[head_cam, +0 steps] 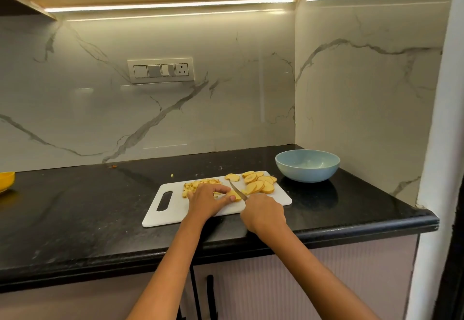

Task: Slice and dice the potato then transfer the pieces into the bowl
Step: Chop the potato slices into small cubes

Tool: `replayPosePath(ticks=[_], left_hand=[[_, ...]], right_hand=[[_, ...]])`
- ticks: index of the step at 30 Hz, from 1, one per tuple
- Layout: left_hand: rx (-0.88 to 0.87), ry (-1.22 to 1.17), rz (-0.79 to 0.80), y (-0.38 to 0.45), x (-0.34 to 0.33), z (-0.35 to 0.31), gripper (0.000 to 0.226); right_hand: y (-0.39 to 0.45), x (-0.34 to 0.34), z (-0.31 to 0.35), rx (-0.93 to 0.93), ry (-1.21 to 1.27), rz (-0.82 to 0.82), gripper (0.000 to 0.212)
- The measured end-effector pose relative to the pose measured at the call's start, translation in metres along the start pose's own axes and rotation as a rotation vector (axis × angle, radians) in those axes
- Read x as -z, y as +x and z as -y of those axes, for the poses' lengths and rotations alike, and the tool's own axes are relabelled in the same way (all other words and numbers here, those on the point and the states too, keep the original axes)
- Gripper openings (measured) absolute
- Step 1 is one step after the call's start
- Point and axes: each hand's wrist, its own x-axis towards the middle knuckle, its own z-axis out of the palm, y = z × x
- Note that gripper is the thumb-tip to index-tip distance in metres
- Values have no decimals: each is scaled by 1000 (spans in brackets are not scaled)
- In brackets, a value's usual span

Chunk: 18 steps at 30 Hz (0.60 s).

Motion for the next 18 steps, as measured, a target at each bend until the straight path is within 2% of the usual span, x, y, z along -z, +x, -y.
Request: replayPosePath(ticks=[5,11,18], left_hand=[[23,21,5,0,3,-3,25],[10,24,4,-1,5,-5,20],[15,100,-25,-6,7,-13,24]], right_hand=[[0,0,2,11,-17,25,30],[15,9,11,25,-13,128,34],[-6,-1,-3,104,-186,78,31]])
